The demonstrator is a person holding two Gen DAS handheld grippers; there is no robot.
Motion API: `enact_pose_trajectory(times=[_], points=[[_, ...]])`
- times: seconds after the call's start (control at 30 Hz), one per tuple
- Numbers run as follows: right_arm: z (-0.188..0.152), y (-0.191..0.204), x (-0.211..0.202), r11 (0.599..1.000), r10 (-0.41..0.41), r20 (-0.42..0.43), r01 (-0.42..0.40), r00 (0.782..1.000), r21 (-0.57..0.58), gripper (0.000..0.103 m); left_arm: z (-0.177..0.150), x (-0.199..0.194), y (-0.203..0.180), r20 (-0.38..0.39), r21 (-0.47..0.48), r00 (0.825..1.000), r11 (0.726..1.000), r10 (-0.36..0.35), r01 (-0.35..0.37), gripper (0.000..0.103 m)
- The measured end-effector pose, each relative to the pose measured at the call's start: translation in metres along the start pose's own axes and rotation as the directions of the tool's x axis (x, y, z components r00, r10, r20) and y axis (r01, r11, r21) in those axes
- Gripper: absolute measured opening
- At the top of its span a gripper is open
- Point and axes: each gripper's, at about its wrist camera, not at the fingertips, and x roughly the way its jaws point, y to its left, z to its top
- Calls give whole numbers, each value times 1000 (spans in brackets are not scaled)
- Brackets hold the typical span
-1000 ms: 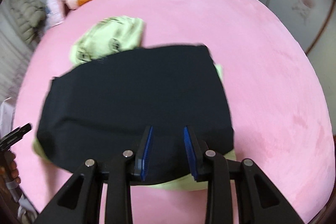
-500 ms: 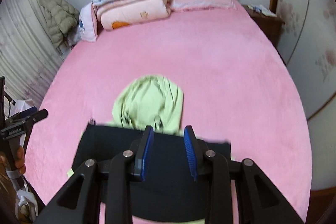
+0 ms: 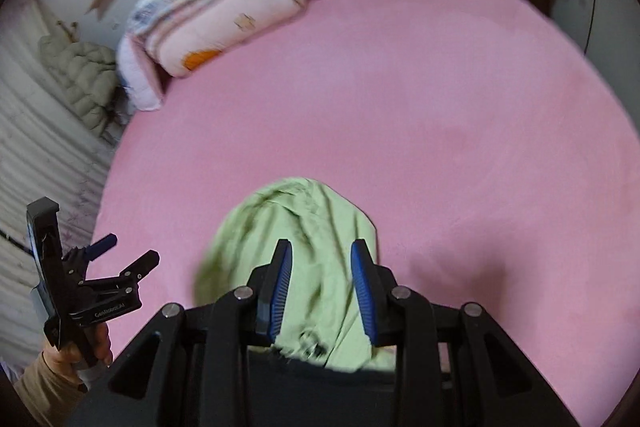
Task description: Fold large clothes
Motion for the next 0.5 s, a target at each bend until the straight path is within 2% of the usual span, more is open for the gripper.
enact_pose_trajectory(times=[0.07, 0.13, 0.23, 0.3, 0.37, 0.43, 0.5], points=[[2, -10, 31, 999, -4, -30, 5, 1000, 31, 30, 1, 28, 4, -38, -36, 999, 999, -32, 30, 99], [3, -19, 55, 999, 0, -48, 3, 999, 54, 30, -1, 52, 5, -75, -49, 997, 999, -18, 15, 99], [1, -27, 86, 998, -11, -79, 16, 997, 58, 30, -2, 78, 6, -115, -64, 992, 997, -47, 40, 99], [-2, -29, 105, 998, -44, -99, 48, 994, 42, 30, -4, 93, 7, -131, -93, 986, 992, -101, 89, 99], [-7, -32, 120, 998, -54, -119, 59, 991, 37, 30, -8, 108, 8, -162, -143, 970, 977, -182, 160, 99], [-9, -36, 130, 997, -56, -123, 62, 991, 49, 30, -13, 117, 8, -175, -172, 963, 969, -206, 176, 99], [-14, -44, 139, 996, -35, -125, 45, 992, 78, 31, -18, 121, 10, -164, -180, 963, 966, -215, 185, 95]])
